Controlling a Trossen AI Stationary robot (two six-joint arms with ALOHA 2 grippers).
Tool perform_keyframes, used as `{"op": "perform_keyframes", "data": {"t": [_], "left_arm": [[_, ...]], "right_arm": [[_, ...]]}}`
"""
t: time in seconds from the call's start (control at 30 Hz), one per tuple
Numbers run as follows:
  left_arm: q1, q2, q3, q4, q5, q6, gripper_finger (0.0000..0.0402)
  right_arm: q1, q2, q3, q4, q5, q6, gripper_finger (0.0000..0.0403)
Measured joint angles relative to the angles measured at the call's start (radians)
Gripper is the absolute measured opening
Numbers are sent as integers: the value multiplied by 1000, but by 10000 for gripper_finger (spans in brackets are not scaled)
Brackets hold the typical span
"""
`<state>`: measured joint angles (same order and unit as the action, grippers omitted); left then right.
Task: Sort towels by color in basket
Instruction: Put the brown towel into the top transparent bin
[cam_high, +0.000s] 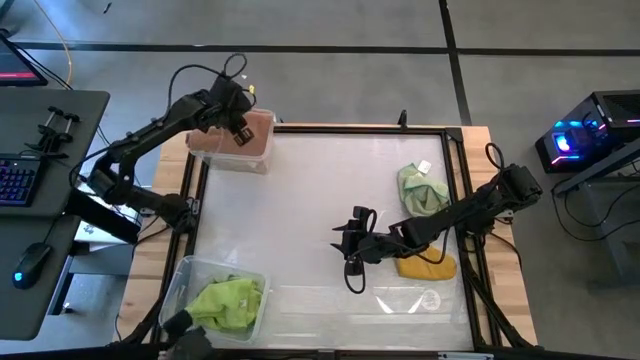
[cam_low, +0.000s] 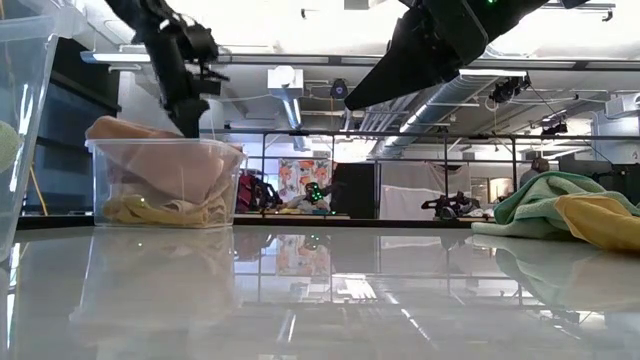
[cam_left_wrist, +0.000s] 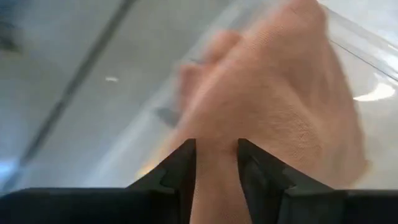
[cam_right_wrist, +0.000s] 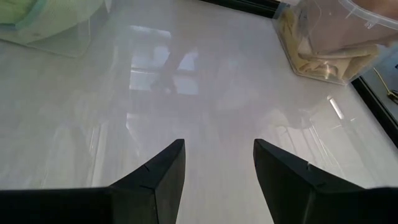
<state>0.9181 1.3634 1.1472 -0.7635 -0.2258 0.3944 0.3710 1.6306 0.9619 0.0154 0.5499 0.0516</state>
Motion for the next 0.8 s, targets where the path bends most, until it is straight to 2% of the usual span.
{"op": "perform_keyframes", "data": {"t": [0.13, 0.27, 0.5, 0.63, 0.8], "left_arm": [[30, 63, -23, -35, 133, -2, 78], [35, 119, -24, -85, 192, 6, 56], [26, 104, 22, -116, 188, -17, 30], [0, 40, 66, -180, 179, -55, 22], [-26, -55, 80, -305, 110, -118, 15]], "right_arm": [[0, 4, 0, 0, 0, 0, 185], [-4, 12, 0, -4, 0, 0, 185], [-11, 12, 0, -1, 0, 1, 185], [-11, 12, 0, -1, 0, -4, 185], [-11, 12, 0, 0, 0, 15, 185]]}}
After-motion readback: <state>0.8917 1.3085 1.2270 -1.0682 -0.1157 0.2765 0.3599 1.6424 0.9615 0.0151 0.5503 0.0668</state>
